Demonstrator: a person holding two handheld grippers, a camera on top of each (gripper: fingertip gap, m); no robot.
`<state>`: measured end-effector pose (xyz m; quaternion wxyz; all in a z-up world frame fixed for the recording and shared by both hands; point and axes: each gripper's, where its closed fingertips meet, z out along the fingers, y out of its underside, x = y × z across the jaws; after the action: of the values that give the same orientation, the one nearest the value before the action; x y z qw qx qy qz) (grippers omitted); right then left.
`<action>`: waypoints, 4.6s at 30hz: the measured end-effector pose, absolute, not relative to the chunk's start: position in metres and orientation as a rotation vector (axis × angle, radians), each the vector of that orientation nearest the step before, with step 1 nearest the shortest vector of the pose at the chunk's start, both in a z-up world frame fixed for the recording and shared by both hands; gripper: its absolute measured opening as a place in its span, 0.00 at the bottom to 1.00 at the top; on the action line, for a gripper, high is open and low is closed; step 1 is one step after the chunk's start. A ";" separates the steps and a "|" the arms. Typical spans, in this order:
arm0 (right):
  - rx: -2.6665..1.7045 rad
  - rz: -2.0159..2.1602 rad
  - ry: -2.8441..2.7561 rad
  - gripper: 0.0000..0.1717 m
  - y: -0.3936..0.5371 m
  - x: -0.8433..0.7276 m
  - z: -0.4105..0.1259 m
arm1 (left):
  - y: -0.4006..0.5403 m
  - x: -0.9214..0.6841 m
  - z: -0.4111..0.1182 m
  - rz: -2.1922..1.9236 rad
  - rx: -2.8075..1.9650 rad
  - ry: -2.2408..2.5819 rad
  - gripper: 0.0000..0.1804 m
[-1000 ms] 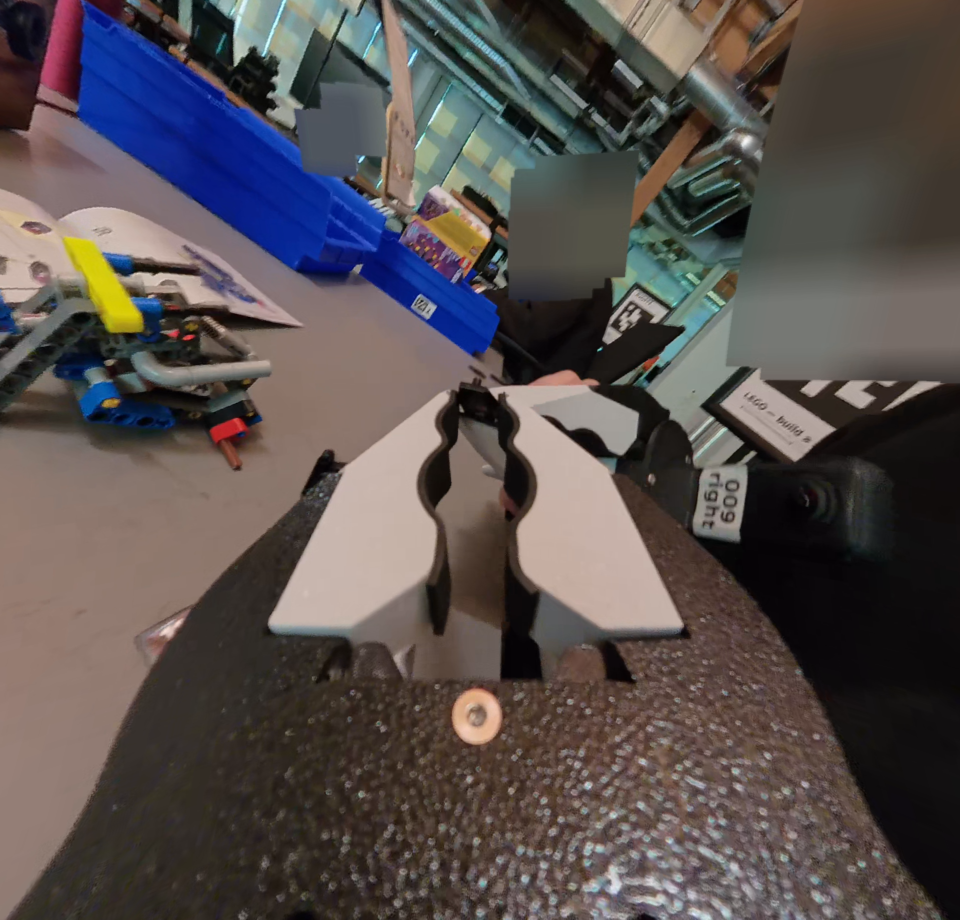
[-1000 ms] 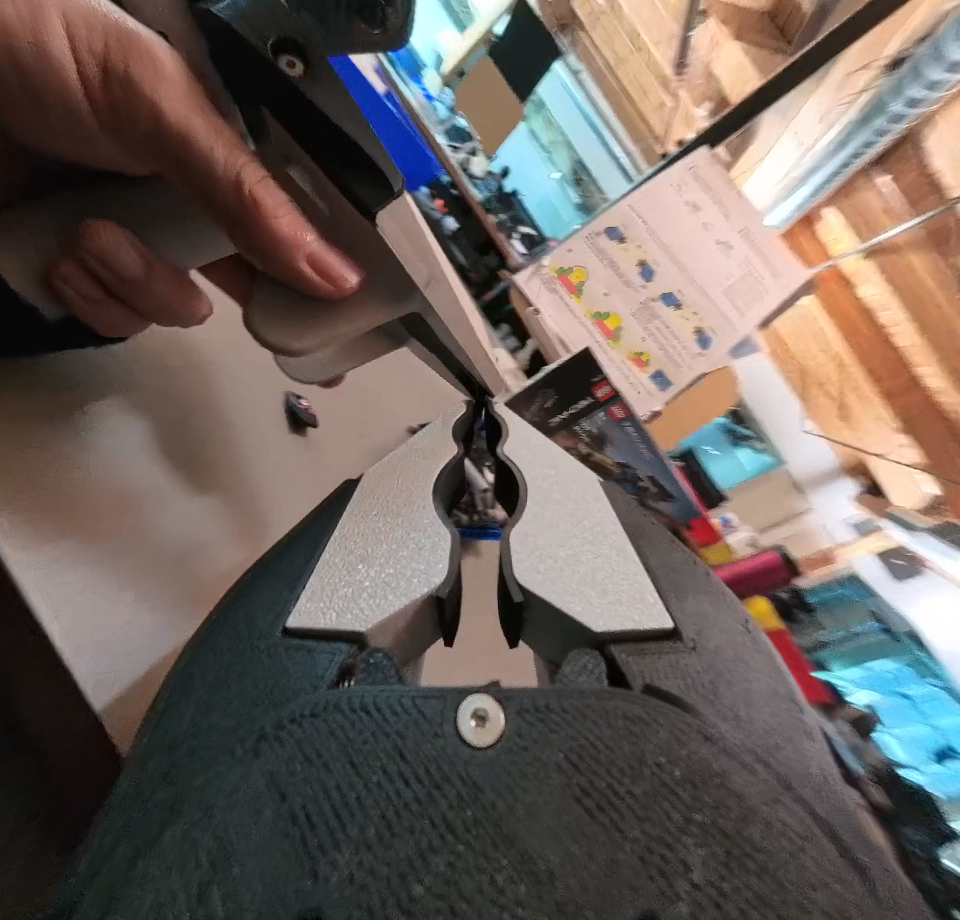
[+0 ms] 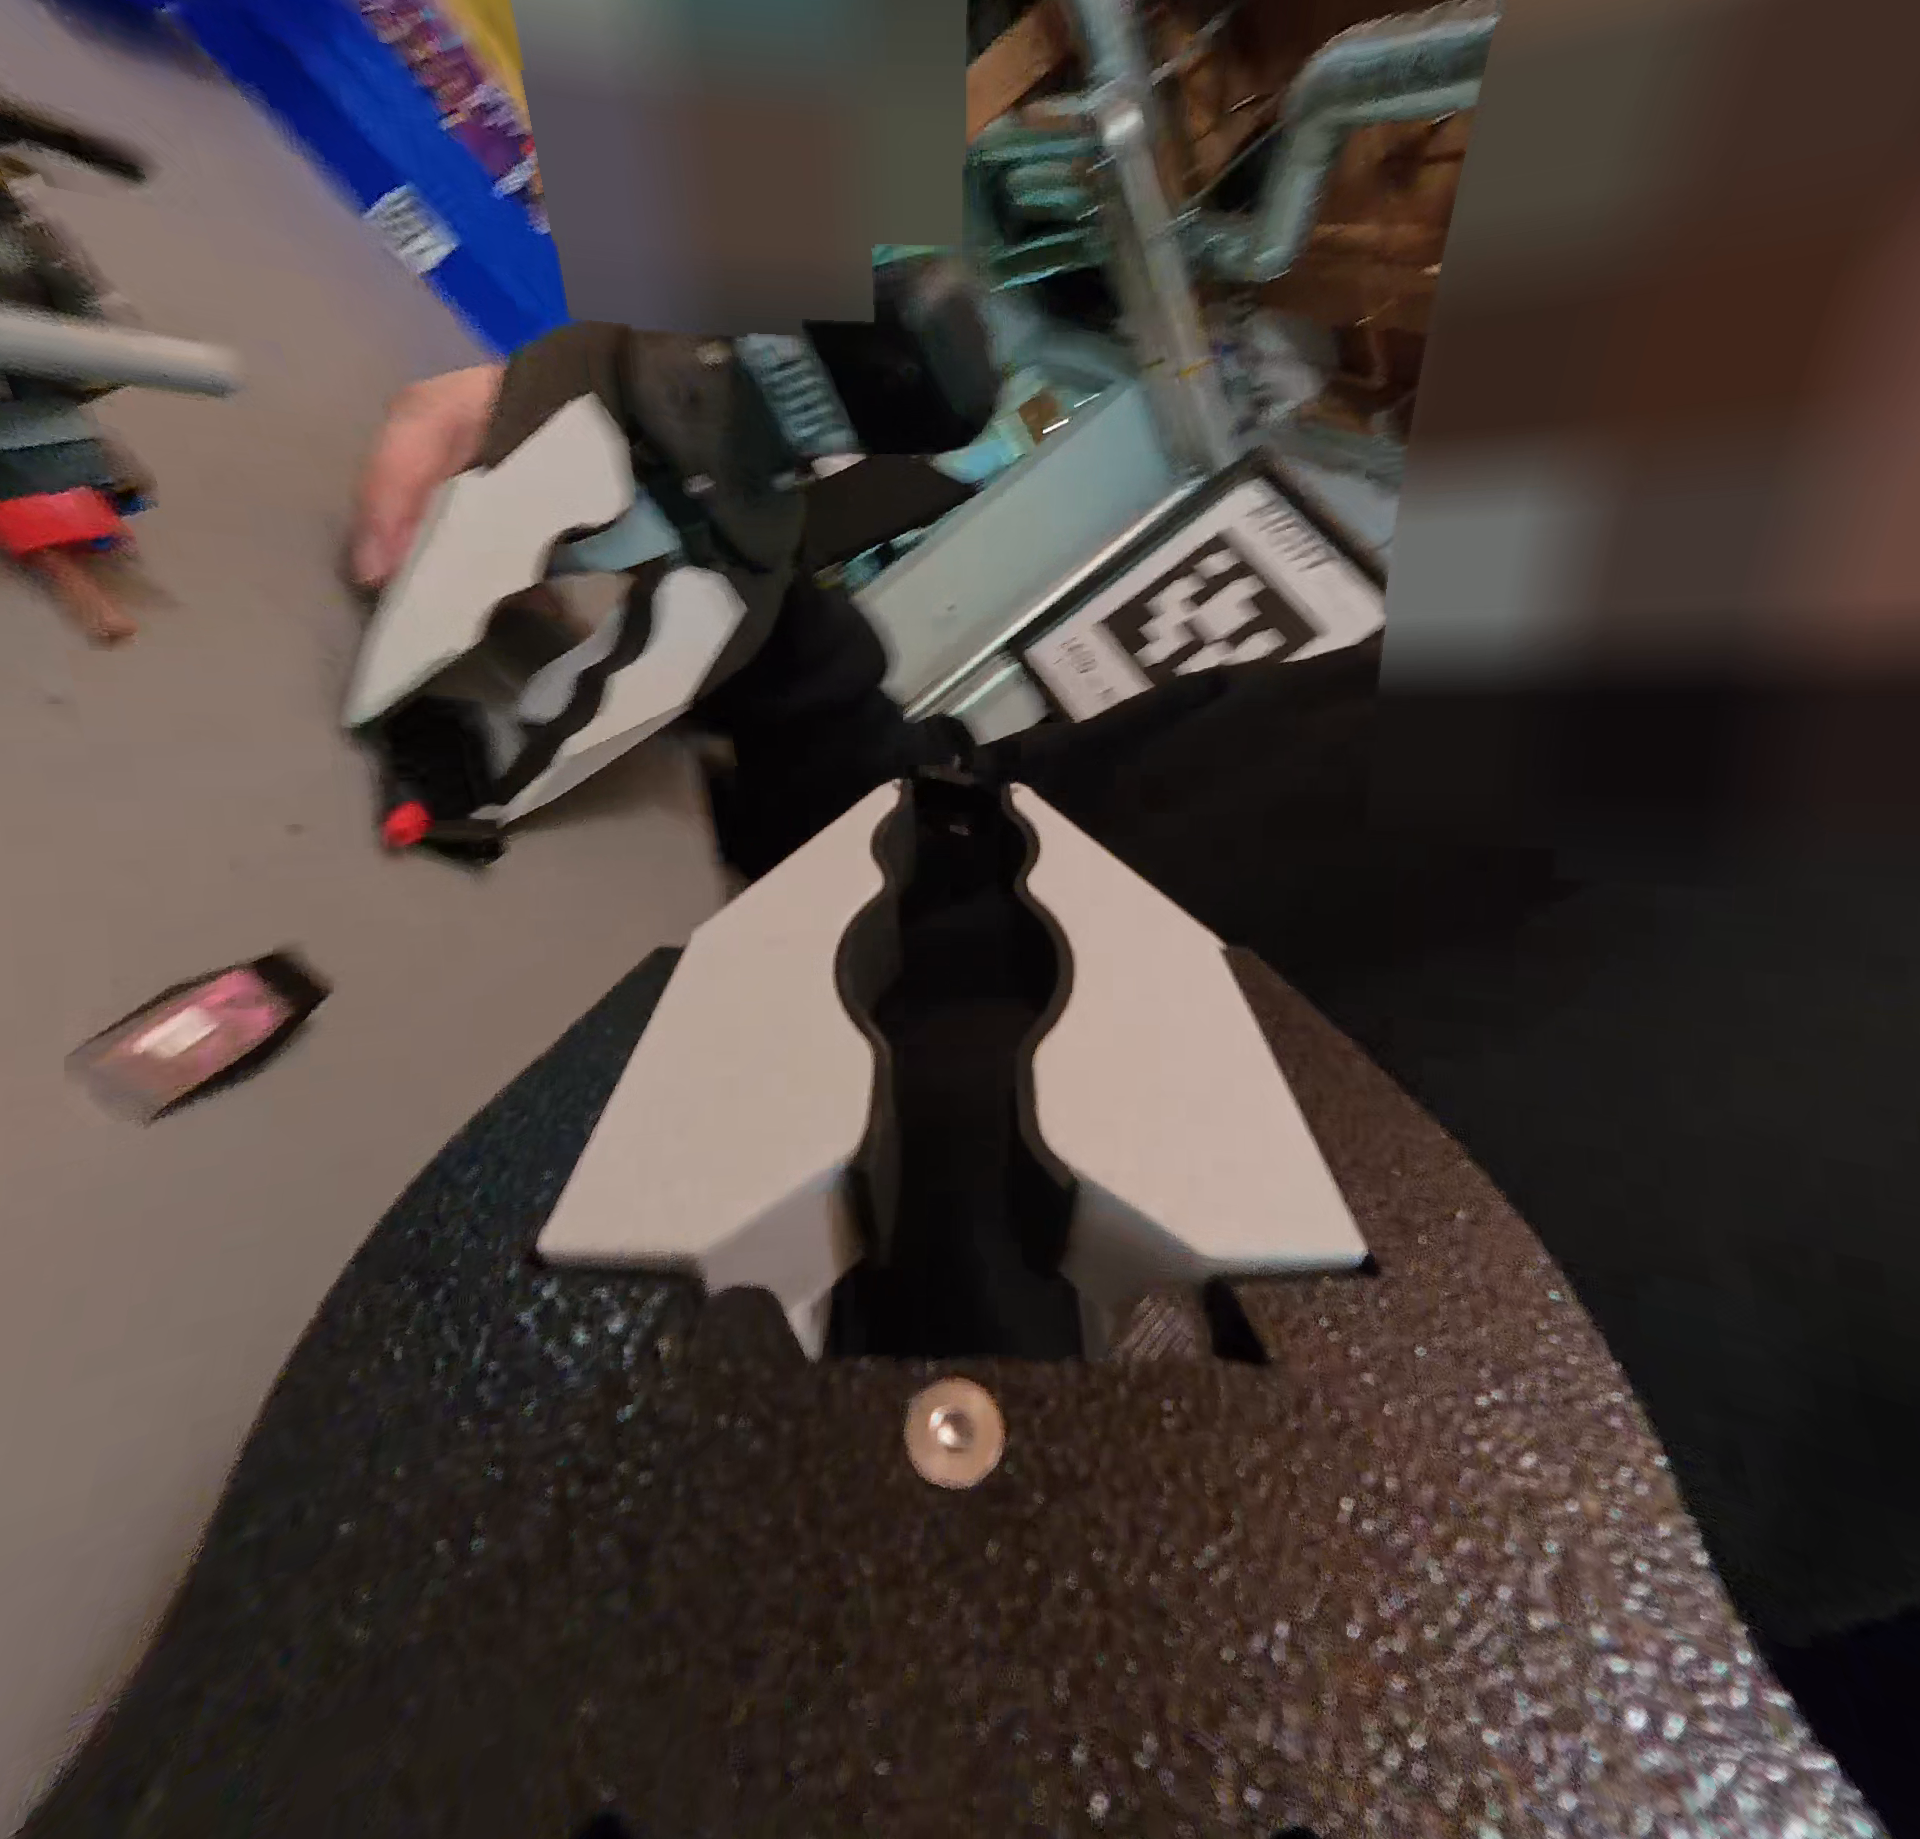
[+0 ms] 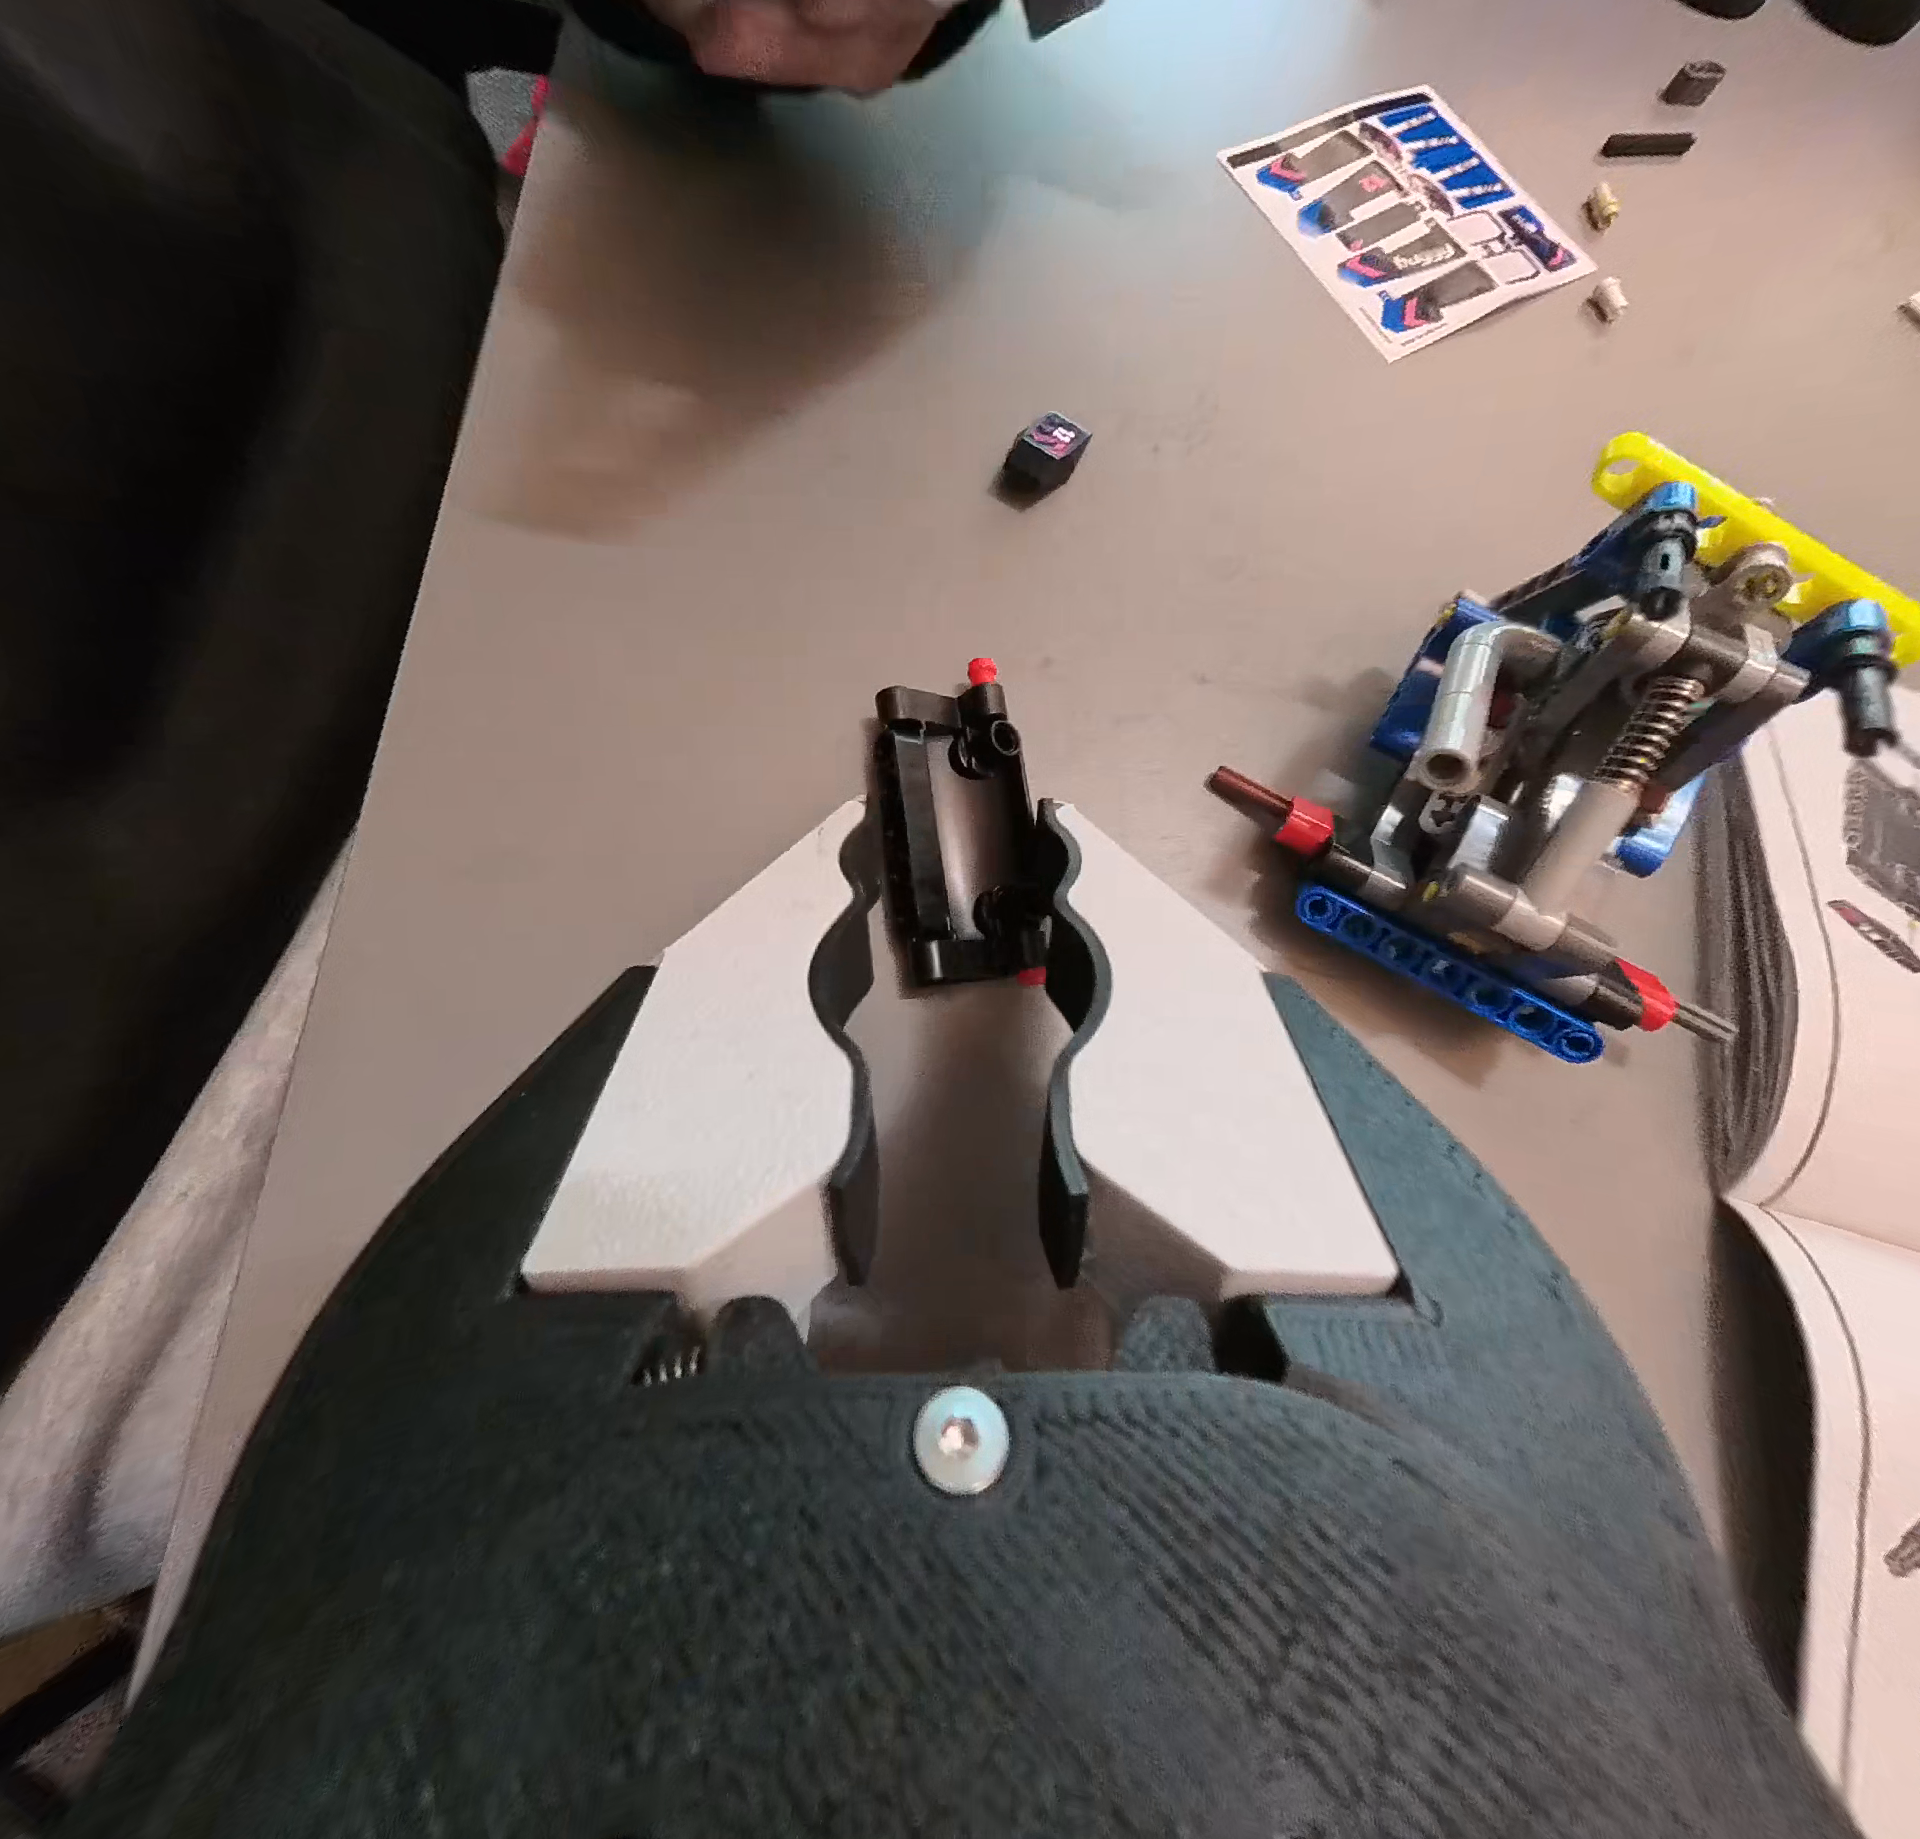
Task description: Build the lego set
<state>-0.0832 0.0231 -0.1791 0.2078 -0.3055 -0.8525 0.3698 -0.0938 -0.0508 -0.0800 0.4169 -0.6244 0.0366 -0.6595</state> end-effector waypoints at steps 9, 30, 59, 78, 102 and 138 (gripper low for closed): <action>-0.461 0.699 -2.039 0.15 0.011 -0.100 -0.154 | -0.036 -0.090 -0.139 -1.352 -2.131 0.009 0.07; -0.209 0.410 -1.844 0.15 -0.006 -0.103 -0.154 | -0.028 -0.107 -0.168 -1.120 -2.315 0.072 0.07; -0.129 0.172 -1.930 0.15 -0.001 -0.117 -0.165 | -0.019 -0.117 -0.178 -0.885 -2.392 0.133 0.06; -0.377 0.173 -1.813 0.15 0.035 -0.120 -0.160 | -0.055 -0.154 -0.178 0.148 -2.713 1.080 0.06; -0.417 0.202 -1.803 0.15 0.041 -0.120 -0.159 | -0.027 -0.122 -0.185 -0.249 -2.550 0.946 0.06; -0.564 0.999 -1.866 0.27 -0.024 -0.095 -0.090 | -0.038 -0.093 -0.076 -1.603 -1.508 -0.098 0.06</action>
<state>-0.0953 -0.0238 -0.0905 0.4577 -0.2289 -0.7575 0.4054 -0.0934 -0.0381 -0.0757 0.4521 -0.6105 -0.0397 -0.6491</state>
